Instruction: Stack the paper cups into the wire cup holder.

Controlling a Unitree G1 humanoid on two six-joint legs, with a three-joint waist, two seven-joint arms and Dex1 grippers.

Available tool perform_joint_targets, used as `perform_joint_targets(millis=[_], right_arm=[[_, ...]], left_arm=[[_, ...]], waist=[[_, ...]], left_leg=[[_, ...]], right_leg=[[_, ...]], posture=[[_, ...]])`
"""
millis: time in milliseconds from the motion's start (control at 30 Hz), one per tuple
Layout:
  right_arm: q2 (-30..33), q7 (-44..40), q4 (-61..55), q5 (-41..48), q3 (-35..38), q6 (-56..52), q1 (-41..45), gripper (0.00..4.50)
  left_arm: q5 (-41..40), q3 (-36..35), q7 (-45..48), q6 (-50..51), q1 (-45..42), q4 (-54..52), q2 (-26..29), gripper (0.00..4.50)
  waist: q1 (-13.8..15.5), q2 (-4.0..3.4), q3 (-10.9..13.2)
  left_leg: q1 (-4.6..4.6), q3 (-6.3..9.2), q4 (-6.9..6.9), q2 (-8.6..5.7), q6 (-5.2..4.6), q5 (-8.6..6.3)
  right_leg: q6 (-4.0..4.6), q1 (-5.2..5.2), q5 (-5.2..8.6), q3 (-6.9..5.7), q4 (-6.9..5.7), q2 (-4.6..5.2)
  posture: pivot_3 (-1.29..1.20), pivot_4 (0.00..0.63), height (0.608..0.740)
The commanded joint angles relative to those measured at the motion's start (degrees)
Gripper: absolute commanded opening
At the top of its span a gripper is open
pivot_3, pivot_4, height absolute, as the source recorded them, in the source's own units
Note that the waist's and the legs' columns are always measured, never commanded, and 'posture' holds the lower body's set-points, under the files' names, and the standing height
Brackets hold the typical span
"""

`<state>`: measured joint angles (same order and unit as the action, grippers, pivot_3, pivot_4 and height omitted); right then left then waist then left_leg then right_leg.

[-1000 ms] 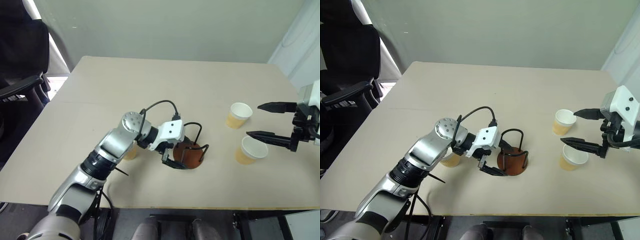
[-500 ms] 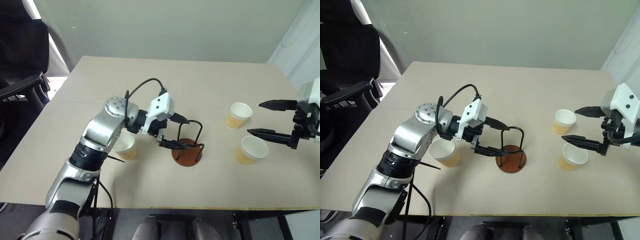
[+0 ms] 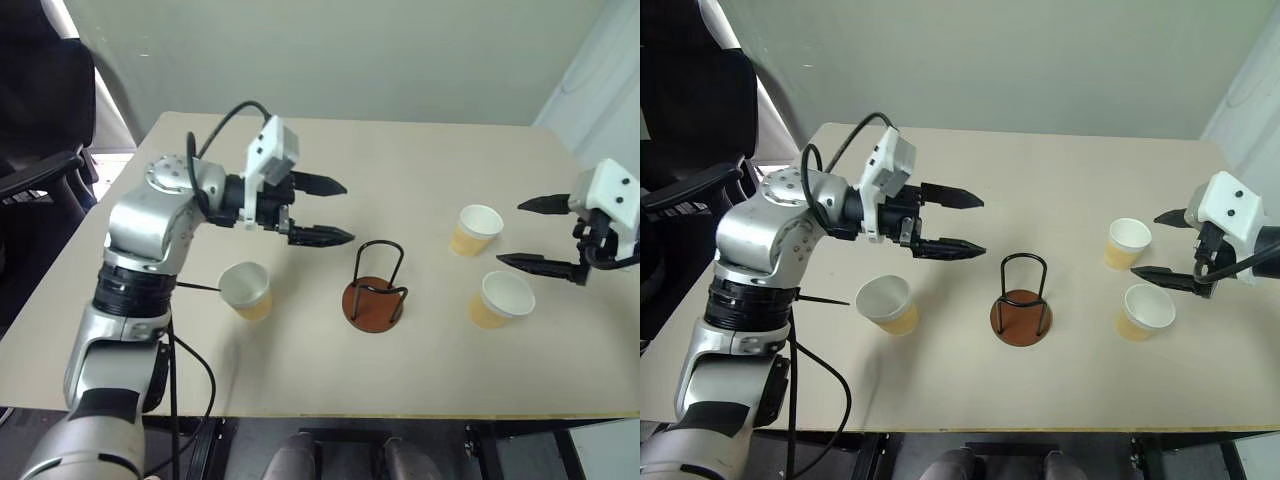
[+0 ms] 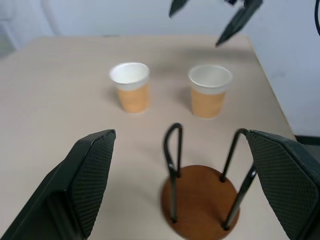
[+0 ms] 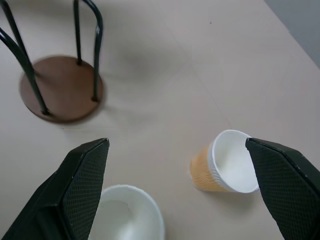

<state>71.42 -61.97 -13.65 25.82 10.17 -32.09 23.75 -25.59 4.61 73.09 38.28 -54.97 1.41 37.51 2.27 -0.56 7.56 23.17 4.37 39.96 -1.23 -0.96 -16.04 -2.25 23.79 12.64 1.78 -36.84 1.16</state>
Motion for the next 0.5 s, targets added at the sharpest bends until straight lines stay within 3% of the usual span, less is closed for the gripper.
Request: perform_joint_targets(millis=[33, 200, 500], right_arm=[[-0.5, -1.2, 5.8, -6.2, -5.6, 5.3, 6.0, 4.50], [-4.9, -4.0, 16.0, -14.6, -15.0, 11.5, 16.0, 4.50], [-13.3, -7.3, 34.9, -24.5, -22.3, 20.2, 28.1, 4.50]], left_arm=[[-1.4, -2.4, -0.8, 0.7, -1.1, -0.8, 1.5, 4.49], [-2.5, -3.0, -1.9, 1.8, 0.3, -2.8, 2.5, 4.49], [-3.3, -3.0, -3.3, 2.4, 1.4, -4.5, 3.4, 4.49]], waist=[[-0.2, 0.00, 0.0], [-0.4, 0.00, 0.0], [-0.4, -0.01, 0.0]], left_leg=[[-0.01, 0.00, 0.00, 0.00, -0.01, 0.00], [0.00, 0.01, 0.00, 0.01, -0.02, -0.01], [0.07, 0.04, -0.04, 0.00, -0.05, -0.02]], right_leg=[[-0.01, 0.00, 0.00, 0.00, 0.00, 0.00], [-0.01, 0.03, 0.00, -0.01, -0.02, 0.00], [0.01, 0.10, 0.00, -0.05, 0.01, 0.00]], posture=[[0.00, 0.150, 0.740], [0.00, 0.150, 0.740], [0.00, 0.150, 0.740]])
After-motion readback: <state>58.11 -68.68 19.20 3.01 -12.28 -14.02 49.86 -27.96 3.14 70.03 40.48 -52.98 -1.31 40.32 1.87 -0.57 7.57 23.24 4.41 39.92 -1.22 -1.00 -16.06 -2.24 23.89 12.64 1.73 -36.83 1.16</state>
